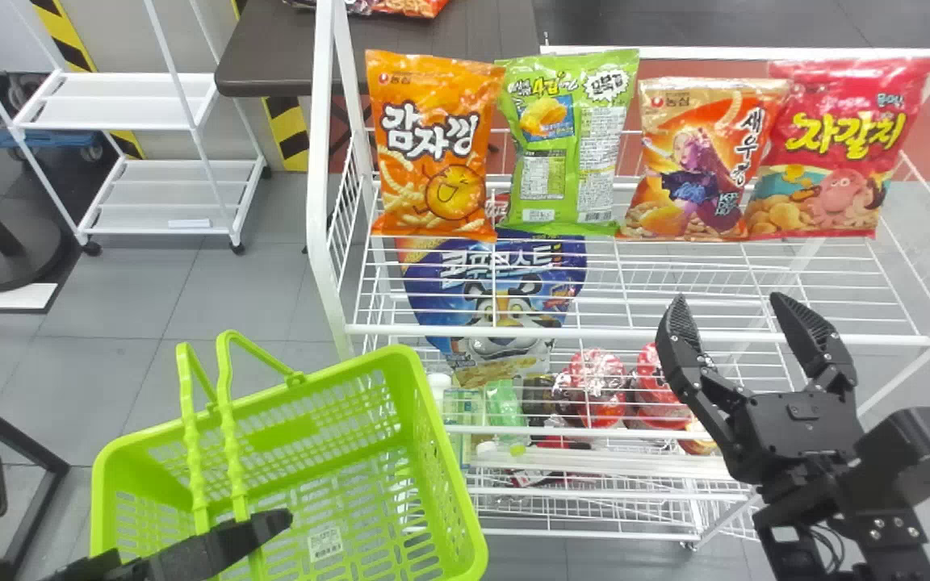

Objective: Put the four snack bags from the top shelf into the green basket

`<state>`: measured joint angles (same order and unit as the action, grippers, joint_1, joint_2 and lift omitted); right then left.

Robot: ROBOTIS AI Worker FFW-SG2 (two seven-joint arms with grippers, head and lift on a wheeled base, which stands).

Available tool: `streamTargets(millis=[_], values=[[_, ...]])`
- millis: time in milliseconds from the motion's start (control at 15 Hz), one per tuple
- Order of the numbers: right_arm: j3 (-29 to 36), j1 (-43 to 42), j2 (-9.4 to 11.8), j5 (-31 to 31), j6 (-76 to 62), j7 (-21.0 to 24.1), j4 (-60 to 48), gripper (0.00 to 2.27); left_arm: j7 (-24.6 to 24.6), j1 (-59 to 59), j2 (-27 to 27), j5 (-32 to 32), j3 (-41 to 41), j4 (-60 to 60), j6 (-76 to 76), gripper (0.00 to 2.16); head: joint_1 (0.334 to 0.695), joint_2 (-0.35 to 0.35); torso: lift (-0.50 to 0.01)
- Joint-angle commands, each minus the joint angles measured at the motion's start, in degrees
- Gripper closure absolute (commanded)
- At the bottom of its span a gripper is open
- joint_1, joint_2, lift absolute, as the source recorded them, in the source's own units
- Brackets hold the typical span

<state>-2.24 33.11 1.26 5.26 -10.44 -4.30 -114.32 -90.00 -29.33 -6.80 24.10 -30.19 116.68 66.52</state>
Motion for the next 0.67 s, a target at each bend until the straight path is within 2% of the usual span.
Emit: streamTargets(millis=[0, 600], values=[[-0.1, 0.0, 0.0, 0.0, 0.0, 0.2, -0.1, 0.14, -0.6, 0.2, -0.3, 0.1, 0.3, -0.3, -0.1, 2.15, 0.695, 0.022, 0.000], [-0.8, -2.4, -0.1, -0.5, 3.9, 0.3, 0.0, 0.14, -0.6, 0.9, -1.2, 1.2, 0.7, -1.9, -1.0, 2.15, 0.695, 0.028, 0.000]])
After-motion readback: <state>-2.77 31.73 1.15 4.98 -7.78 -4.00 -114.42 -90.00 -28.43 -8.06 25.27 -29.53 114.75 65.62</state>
